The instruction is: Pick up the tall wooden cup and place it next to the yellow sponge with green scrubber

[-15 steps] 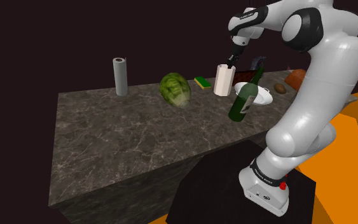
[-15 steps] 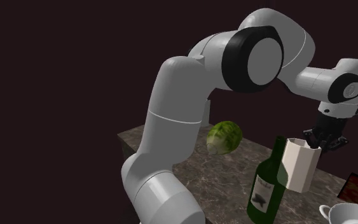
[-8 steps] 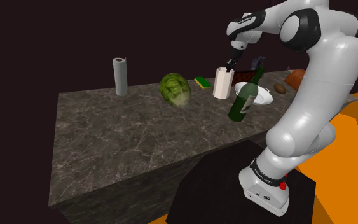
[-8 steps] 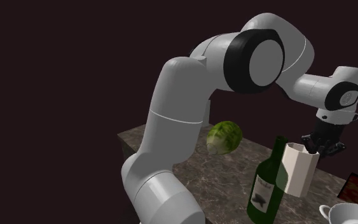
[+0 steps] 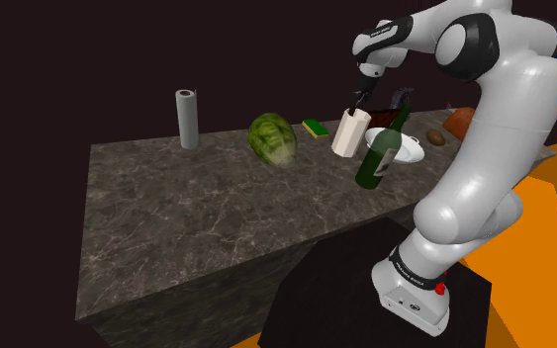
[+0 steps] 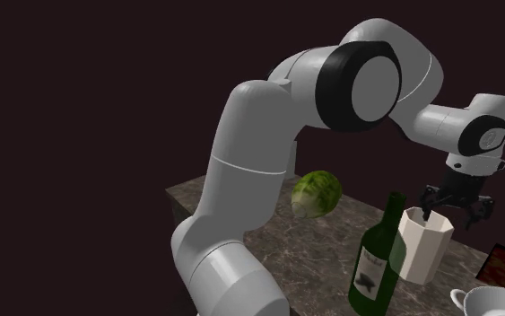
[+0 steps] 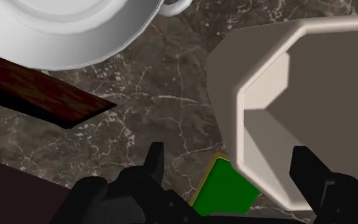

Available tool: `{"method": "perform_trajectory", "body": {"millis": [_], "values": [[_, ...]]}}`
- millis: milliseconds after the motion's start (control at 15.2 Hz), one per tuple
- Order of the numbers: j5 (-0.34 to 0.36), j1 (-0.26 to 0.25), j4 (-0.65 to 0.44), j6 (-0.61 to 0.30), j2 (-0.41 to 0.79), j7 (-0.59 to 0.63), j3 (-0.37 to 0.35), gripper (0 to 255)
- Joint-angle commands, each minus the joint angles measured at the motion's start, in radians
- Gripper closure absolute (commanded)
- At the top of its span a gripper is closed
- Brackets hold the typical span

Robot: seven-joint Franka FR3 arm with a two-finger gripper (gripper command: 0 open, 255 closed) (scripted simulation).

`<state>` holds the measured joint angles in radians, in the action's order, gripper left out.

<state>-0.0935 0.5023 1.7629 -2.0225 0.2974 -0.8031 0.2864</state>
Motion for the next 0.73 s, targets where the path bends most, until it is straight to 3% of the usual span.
{"method": "perform_trajectory", "body": {"millis": [0,330,660], "values": [[0.0,0.0,0.0,0.0,0.0,0.0,0.0,0],[0.012,-0.001,-0.087,0.117,-0.031,0.008,0.004,0],[0.012,-0.001,-0.087,0.117,-0.031,0.008,0.004,0]]}}
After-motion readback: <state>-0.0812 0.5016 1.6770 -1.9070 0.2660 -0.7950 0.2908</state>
